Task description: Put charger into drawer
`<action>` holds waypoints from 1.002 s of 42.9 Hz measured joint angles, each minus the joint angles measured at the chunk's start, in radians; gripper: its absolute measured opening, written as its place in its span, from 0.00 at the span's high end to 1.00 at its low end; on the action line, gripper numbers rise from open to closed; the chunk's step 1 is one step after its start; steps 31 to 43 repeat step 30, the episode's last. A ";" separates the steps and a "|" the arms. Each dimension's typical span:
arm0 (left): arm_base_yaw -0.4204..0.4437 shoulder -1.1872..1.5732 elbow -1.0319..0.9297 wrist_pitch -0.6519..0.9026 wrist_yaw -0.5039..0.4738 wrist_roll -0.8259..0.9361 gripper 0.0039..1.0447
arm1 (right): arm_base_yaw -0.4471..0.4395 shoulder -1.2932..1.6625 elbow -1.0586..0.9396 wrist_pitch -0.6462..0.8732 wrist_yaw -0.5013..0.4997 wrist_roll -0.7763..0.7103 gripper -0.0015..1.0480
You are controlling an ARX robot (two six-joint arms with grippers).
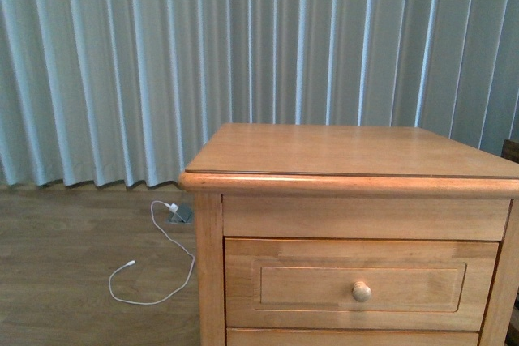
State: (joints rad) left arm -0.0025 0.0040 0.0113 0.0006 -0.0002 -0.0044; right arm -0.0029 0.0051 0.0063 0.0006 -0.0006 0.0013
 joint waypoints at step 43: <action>0.000 0.000 0.000 0.000 0.000 0.000 0.06 | 0.000 0.000 0.000 0.000 0.000 -0.001 0.36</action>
